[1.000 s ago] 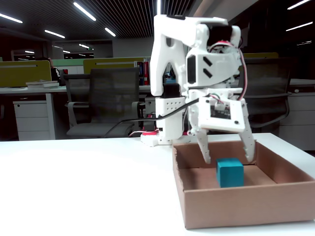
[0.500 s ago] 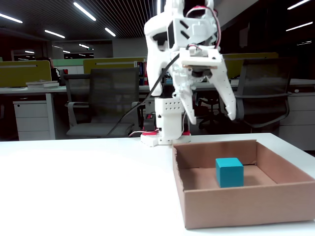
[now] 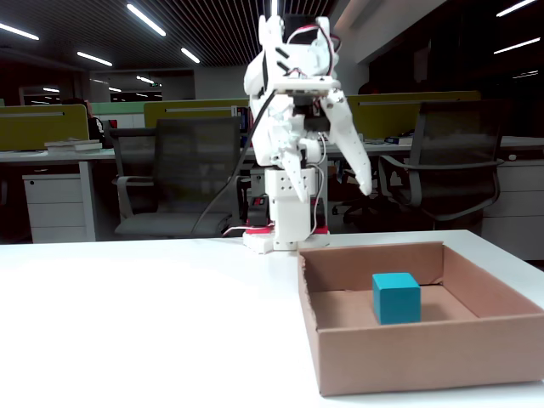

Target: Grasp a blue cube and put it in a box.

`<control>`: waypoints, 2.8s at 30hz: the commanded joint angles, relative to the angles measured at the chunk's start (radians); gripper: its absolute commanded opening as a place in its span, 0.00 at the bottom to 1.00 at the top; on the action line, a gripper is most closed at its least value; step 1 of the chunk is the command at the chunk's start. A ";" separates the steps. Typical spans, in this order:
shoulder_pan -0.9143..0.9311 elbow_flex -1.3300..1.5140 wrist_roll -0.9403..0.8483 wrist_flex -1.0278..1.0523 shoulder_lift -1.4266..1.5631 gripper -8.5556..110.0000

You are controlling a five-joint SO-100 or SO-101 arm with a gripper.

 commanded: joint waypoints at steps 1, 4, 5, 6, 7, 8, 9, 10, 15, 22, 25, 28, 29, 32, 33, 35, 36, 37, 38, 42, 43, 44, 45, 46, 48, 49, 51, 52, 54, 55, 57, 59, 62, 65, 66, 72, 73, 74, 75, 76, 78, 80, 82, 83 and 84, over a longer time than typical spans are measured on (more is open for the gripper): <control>0.014 0.086 -0.023 -0.028 0.149 0.31; 0.048 0.149 -0.025 -0.018 0.261 0.32; 0.054 0.167 -0.026 -0.018 0.285 0.32; 0.058 0.189 -0.028 -0.018 0.310 0.32; 0.061 0.210 -0.031 -0.018 0.333 0.32; 0.061 0.232 -0.032 -0.017 0.357 0.32; 0.060 0.255 -0.032 -0.015 0.385 0.32; 0.055 0.279 -0.032 -0.012 0.414 0.32; 0.009 0.397 -0.032 0.025 0.537 0.32; -0.028 0.531 -0.020 -0.014 0.578 0.30; -0.028 0.583 -0.012 -0.060 0.578 0.30; -0.031 0.588 -0.002 -0.046 0.580 0.29; -0.035 0.588 0.017 -0.043 0.580 0.29; -0.055 0.589 0.023 -0.028 0.580 0.29; -0.058 0.589 0.023 -0.028 0.580 0.29; -0.058 0.589 0.023 -0.020 0.580 0.29; -0.058 0.589 0.021 -0.014 0.580 0.29; -0.058 0.589 0.023 -0.014 0.580 0.29; -0.058 0.589 0.023 -0.011 0.580 0.29; -0.058 0.589 0.023 -0.003 0.580 0.29; -0.058 0.589 0.023 -0.002 0.580 0.29; -0.058 0.589 0.023 0.002 0.580 0.30; -0.058 0.589 0.023 0.002 0.580 0.31; -0.061 0.589 0.023 0.005 0.580 0.31; -0.067 0.589 0.023 0.011 0.580 0.31; -0.067 0.589 0.023 0.011 0.578 0.31; -0.069 0.589 0.023 0.011 0.578 0.31; -0.069 0.589 0.023 0.011 0.578 0.31; -0.069 0.589 0.023 0.011 0.578 0.31; -0.069 0.589 0.023 0.011 0.578 0.31; -0.069 0.589 0.023 0.011 0.578 0.31; -0.069 0.589 0.023 0.011 0.578 0.31; -0.069 0.589 0.023 0.011 0.578 0.31; -0.069 0.589 0.023 0.011 0.578 0.31; -0.069 0.589 0.023 0.011 0.578 0.31; -0.069 0.589 0.023 0.011 0.578 0.31; -0.069 0.589 0.023 0.011 0.578 0.31; -0.069 0.589 0.023 0.011 0.578 0.31; -0.069 0.589 0.023 0.011 0.578 0.31; -0.069 0.589 0.023 0.011 0.578 0.31; -0.069 0.589 0.023 0.011 0.578 0.31; -0.069 0.589 0.023 0.011 0.578 0.31; -0.069 0.589 0.023 0.011 0.578 0.31; -0.069 0.589 0.023 0.011 0.578 0.31; -0.069 0.589 0.023 0.011 0.578 0.31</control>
